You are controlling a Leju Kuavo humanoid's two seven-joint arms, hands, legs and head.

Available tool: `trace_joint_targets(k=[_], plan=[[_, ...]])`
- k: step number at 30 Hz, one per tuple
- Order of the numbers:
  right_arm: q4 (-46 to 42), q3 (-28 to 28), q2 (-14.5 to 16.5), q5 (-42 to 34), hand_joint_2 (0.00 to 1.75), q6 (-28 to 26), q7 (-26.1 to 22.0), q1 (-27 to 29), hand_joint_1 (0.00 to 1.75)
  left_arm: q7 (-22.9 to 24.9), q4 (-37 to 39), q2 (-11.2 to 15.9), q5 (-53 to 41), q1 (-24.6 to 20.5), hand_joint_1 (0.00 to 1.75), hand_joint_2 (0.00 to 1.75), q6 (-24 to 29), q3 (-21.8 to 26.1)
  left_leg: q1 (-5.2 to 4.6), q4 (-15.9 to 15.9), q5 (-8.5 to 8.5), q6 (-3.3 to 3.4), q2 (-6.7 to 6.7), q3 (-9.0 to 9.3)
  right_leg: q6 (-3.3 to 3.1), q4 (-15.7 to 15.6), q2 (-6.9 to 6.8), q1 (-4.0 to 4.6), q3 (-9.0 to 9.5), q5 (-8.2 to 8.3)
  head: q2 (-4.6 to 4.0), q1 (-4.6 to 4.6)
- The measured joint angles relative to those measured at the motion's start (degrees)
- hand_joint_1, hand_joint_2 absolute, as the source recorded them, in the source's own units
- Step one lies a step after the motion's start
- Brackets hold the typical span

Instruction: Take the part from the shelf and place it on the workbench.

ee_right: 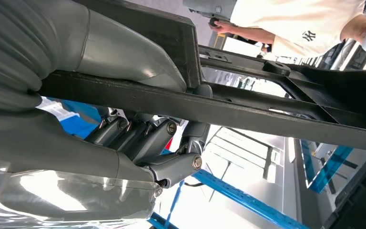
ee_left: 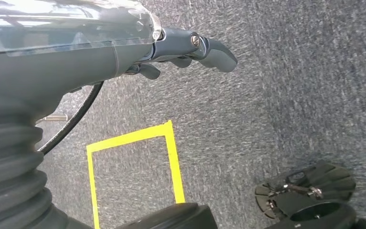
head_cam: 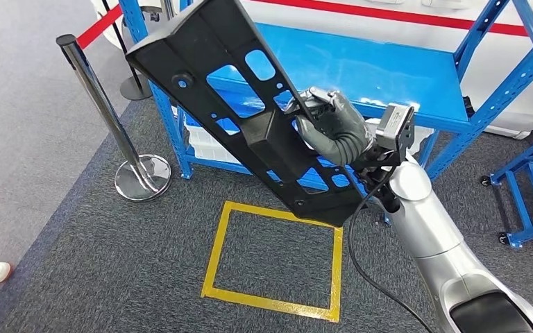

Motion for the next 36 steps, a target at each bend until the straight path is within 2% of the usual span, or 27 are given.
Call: trace_joint_targets(k=[2,3,4,6,7,8,9,11,12,13,14,15,16,17,19,20,22,23,25,27,28,29,30,32,33,34,36], plan=[[0.01,-0.01,0.01,-0.01,1.75,0.0,-0.01,-0.07,1.75,0.0,0.0,-0.03,0.0,-0.15,0.0,1.75,0.0,0.0,-0.09,0.26,0.79,-0.32,0.02,-1.06,-0.64,-8.18,-0.04,0.33,5.61,1.04,0.0,-0.01],[0.01,-0.02,0.01,-0.01,1.75,0.0,-0.01,-0.1,1.75,0.0,0.0,-0.04,-0.01,-0.18,0.0,1.75,0.0,0.0,-0.1,0.27,1.26,-0.56,0.03,-1.37,-0.9,-11.45,-0.02,0.54,7.56,0.64,0.0,-0.01],[0.01,-0.03,0.02,-0.01,1.75,0.0,-0.01,-0.13,1.75,0.0,0.0,-0.06,-0.01,-0.17,0.0,1.75,0.0,0.0,-0.04,0.11,1.78,-0.85,0.06,-1.59,-1.1,-13.33,0.04,0.78,8.51,0.06,0.0,-0.01],[0.06,-0.04,0.02,-0.01,1.75,0.01,-0.02,-0.11,1.75,0.0,0.0,-0.07,-0.01,-0.11,0.0,1.75,0.0,0.0,0.0,-0.41,2.77,-1.46,0.06,-1.83,-1.54,-14.45,0.09,0.79,8.54,0.63,0.0,0.0],[0.1,-0.04,0.02,-0.01,1.75,0.01,-0.01,-0.12,1.75,0.0,0.0,-0.06,0.01,-0.1,0.0,1.75,0.01,0.0,-0.06,-0.42,2.5,-1.8,0.03,-2.13,-1.86,-14.74,-0.06,0.64,8.23,1.3,0.0,0.01],[0.12,-0.03,0.02,-0.01,1.75,0.02,-0.01,-0.14,1.75,0.0,0.0,-0.06,0.02,-0.11,0.0,1.75,0.0,0.0,-0.12,0.57,1.1,-2.15,0.02,-2.63,-2.24,-15.06,-0.26,0.43,7.79,2.0,0.0,0.0],[0.14,-0.03,-0.02,-0.01,1.75,0.02,-0.01,-0.15,1.75,-0.01,0.0,-0.05,0.03,-0.13,0.0,1.75,0.01,0.0,-0.12,2.68,-1.27,-2.49,0.01,-3.36,-2.57,-15.3,-0.49,0.21,7.25,2.65,0.0,0.0],[0.15,-0.03,-0.23,-0.02,1.75,0.03,-0.01,-0.17,1.75,-0.02,0.0,-0.05,0.07,-0.28,0.0,1.75,0.02,0.0,0.11,10.23,-7.02,-3.13,0.05,-4.89,-2.89,-15.07,-0.75,0.28,5.84,3.71,0.0,0.0],[0.19,-0.03,-0.34,-0.01,1.75,-0.03,0.0,-0.14,1.75,-0.04,0.0,-0.05,0.05,-0.36,0.0,1.75,0.0,0.0,0.19,13.95,-8.52,-3.36,0.06,-5.31,-2.89,-14.88,-0.74,0.29,5.11,4.11,0.0,0.0],[0.21,-0.02,-0.41,0.01,1.75,-0.15,0.02,-0.06,1.75,-0.08,0.0,-0.06,-0.02,-0.42,0.0,1.75,-0.04,0.0,0.26,16.48,-8.56,-3.51,0.07,-5.2,-2.82,-14.62,-0.6,0.28,4.34,4.5,0.0,0.0],[0.19,-0.09,-0.42,0.05,1.75,-0.38,0.03,0.15,1.75,-0.14,0.0,-0.06,-0.14,-0.42,0.0,1.75,-0.1,-0.01,0.35,17.23,-7.22,-3.57,0.04,-4.31,-2.67,-14.32,-0.36,0.28,3.56,4.87,0.0,0.0],[0.08,-0.26,-0.42,0.09,1.75,-0.67,-0.01,0.59,1.75,-0.22,0.0,-0.06,-0.27,-0.34,0.0,1.75,-0.19,-0.01,0.45,15.9,-5.28,-3.51,-0.14,-2.56,-2.49,-14.04,-0.02,0.27,2.84,5.19,0.0,0.0],[-0.16,-0.53,-0.42,0.15,1.75,-0.91,-0.16,1.24,1.75,-0.29,0.0,-0.05,-0.41,-0.19,0.0,1.75,-0.26,-0.02,0.54,12.87,-3.96,-3.32,-0.77,-0.13,-2.27,-13.75,0.32,0.26,2.2,5.55,0.0,0.0],[-0.51,-0.91,-0.42,0.21,1.75,-1.1,-0.43,2.0,1.75,-0.34,0.0,-0.04,-0.53,0.01,0.0,1.75,-0.31,-0.02,0.63,8.88,-3.83,-3.05,-1.83,2.85,-2.01,-13.48,0.64,0.31,1.62,5.89,0.0,0.0],[-1.3,-1.8,-0.42,0.52,1.75,-1.19,-1.37,3.55,1.75,-0.39,0.01,-0.04,-0.69,0.41,0.0,1.75,-0.33,-0.02,0.64,2.0,-5.88,-2.64,-3.41,7.27,-1.4,-13.21,1.35,0.25,0.81,6.71,0.0,-0.01],[-1.72,-2.38,-0.42,0.86,1.75,-1.19,-1.99,4.35,1.75,-0.4,0.02,-0.04,-0.72,0.56,0.0,1.75,-0.34,-0.02,0.58,0.37,-6.68,-2.46,-3.48,8.2,-1.03,-13.24,1.76,0.2,0.51,7.21,0.0,-0.01],[-2.57,-3.69,-0.4,1.82,1.75,-1.13,-3.11,6.39,1.75,-0.43,0.03,-0.06,-0.71,0.86,0.0,1.75,-0.36,-0.01,0.67,-0.54,-6.48,-1.81,-2.32,8.07,-0.29,-13.25,2.44,0.16,-0.03,7.81,0.0,0.0],[-2.99,-4.29,-0.35,2.34,1.75,-1.07,-3.5,7.5,1.75,-0.43,0.03,-0.08,-0.71,0.94,0.0,1.75,-0.36,-0.01,0.78,-0.71,-6.09,-1.33,-1.72,7.87,-0.06,-12.61,2.37,0.17,-0.51,7.23,0.0,-0.01],[-3.84,-5.26,-0.11,3.21,1.75,-0.95,-4.0,9.61,1.75,-0.42,0.04,-0.12,-0.72,1.06,0.0,1.75,-0.37,-0.01,0.85,-0.88,-5.31,-0.55,-0.37,7.28,0.2,-7.44,1.63,0.0,-2.8,3.53,0.0,0.0],[-4.55,-5.89,0.16,3.76,1.75,-0.92,-4.29,11.29,1.75,-0.42,0.04,-0.11,-0.72,1.19,0.0,1.75,-0.37,-0.01,0.69,-0.73,-4.75,-0.26,0.83,6.39,0.51,0.49,1.15,-0.17,-5.72,-0.64,0.0,0.0],[-4.8,-6.13,0.24,3.94,1.75,-0.92,-4.34,11.96,1.75,-0.42,0.04,-0.11,-0.71,1.23,0.0,1.75,-0.37,0.0,0.63,-0.6,-4.53,-0.28,1.42,5.97,0.66,2.82,1.03,-0.25,-6.23,-1.42,0.0,0.0],[-5.04,-6.35,0.28,4.06,1.75,-0.92,-4.36,12.52,1.75,-0.42,0.04,-0.11,-0.7,1.25,0.0,1.75,-0.37,0.0,0.6,-0.4,-4.38,-0.33,1.99,5.57,0.77,2.79,0.86,-0.33,-5.5,-1.09,0.0,0.0],[-5.31,-6.57,0.3,4.19,1.75,-0.92,-4.37,12.94,1.75,-0.42,0.04,-0.11,-0.7,1.24,0.0,1.75,-0.37,0.0,0.59,-0.15,-4.29,-0.41,2.54,5.22,0.78,0.47,0.51,-0.41,-3.59,0.1,0.0,0.0],[-5.99,-6.93,0.33,4.42,1.75,-0.92,-4.36,13.44,1.75,-0.42,0.04,-0.11,-0.72,1.21,0.0,1.75,-0.36,-0.01,0.43,0.45,-4.23,-0.71,3.59,4.67,0.43,-7.51,-1.45,-0.21,1.72,2.49,0.0,0.0],[-6.31,-7.09,0.35,4.49,1.75,-0.91,-4.36,13.51,1.75,-0.42,0.04,-0.11,-0.75,1.19,0.0,1.75,-0.34,-0.01,0.29,0.67,-4.2,-0.97,4.02,4.48,0.05,-10.41,-2.26,0.03,3.37,3.01,0.0,0.0],[-6.54,-7.26,0.37,4.53,1.75,-0.9,-4.36,13.57,1.75,-0.43,0.04,-0.11,-0.79,1.19,0.0,1.75,-0.32,-0.02,0.15,0.83,-4.16,-1.27,4.43,4.34,-0.35,-11.98,-2.78,0.28,4.1,3.08,0.0,-0.01],[-6.81,-7.73,0.39,4.56,1.75,-0.87,-4.37,13.88,1.75,-0.44,0.04,-0.11,-0.87,1.15,0.0,1.75,-0.29,-0.02,0.01,0.8,-3.93,-1.9,5.28,4.27,-1.14,-12.3,-2.08,0.49,3.73,3.31,0.0,-0.01]])
